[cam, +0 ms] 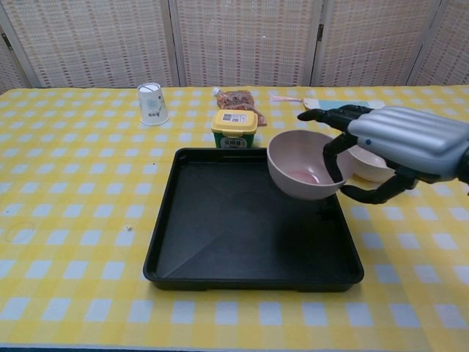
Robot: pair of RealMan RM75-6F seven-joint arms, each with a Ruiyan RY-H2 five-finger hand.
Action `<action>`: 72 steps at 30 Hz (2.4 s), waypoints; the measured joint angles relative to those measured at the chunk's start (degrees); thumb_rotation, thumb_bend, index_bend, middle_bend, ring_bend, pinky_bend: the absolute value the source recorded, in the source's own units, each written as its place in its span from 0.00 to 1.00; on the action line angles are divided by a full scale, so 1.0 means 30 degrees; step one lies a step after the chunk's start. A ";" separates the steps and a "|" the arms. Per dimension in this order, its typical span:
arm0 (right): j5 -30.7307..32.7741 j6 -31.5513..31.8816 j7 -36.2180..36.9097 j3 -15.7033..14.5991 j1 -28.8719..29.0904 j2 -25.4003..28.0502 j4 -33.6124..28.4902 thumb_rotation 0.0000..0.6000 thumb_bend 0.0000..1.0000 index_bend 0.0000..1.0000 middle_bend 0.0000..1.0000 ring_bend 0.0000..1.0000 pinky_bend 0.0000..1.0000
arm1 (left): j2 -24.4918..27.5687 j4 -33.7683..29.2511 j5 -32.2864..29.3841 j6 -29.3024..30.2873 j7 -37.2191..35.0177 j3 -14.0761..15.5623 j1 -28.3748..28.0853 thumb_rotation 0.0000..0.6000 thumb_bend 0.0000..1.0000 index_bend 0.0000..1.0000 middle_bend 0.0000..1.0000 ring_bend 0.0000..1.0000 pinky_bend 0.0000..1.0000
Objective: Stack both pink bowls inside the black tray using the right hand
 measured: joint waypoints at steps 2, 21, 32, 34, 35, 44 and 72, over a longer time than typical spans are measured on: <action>0.0344 -0.0660 -0.0151 0.0217 0.0599 -0.0689 0.0361 1.00 0.44 0.65 0.00 0.00 0.00 | 0.0085 0.0039 -0.0082 -0.0007 -0.0269 -0.0037 0.0010 1.00 0.30 0.00 0.00 0.00 0.00; 0.2384 -0.2293 -0.0786 0.0523 0.2714 -0.3738 0.2813 1.00 0.44 0.36 0.00 0.00 0.00 | 0.0461 0.0217 -0.0216 0.0598 -0.1496 -0.0332 0.0291 1.00 0.30 0.00 0.00 0.00 0.00; 0.2298 -0.0652 -0.0354 0.0037 0.2173 -0.3155 0.2234 1.00 0.44 0.16 0.00 0.00 0.00 | 0.0616 0.0302 -0.0348 0.0551 -0.2005 -0.0381 0.0376 1.00 0.30 0.00 0.00 0.00 0.00; 0.2337 0.0076 -0.0242 -0.0028 0.1728 -0.2688 0.1902 1.00 0.44 0.16 0.00 0.00 0.00 | 0.0597 0.0293 -0.0341 0.0431 -0.1944 -0.0360 0.0334 1.00 0.30 0.00 0.00 0.00 0.00; 0.2396 0.0533 -0.0153 -0.0059 0.1423 -0.2298 0.1693 1.00 0.44 0.16 0.00 0.00 0.00 | 0.0589 0.0282 -0.0327 0.0389 -0.1898 -0.0348 0.0314 1.00 0.30 0.00 0.00 0.00 0.00; 0.3379 0.2333 0.1102 -0.0575 -0.0759 0.0332 0.1328 1.00 0.44 0.16 0.00 0.00 0.00 | 0.0317 0.0104 -0.0029 0.0220 -0.0982 -0.0172 0.0210 1.00 0.30 0.00 0.00 0.00 0.00; 0.5286 -0.0168 0.3446 0.0240 -0.0047 -0.2569 0.8477 1.00 0.44 0.45 0.00 0.00 0.00 | 0.0121 0.0227 -0.0218 -0.0502 -0.0829 -0.0131 -0.0158 1.00 0.30 0.00 0.00 0.00 0.00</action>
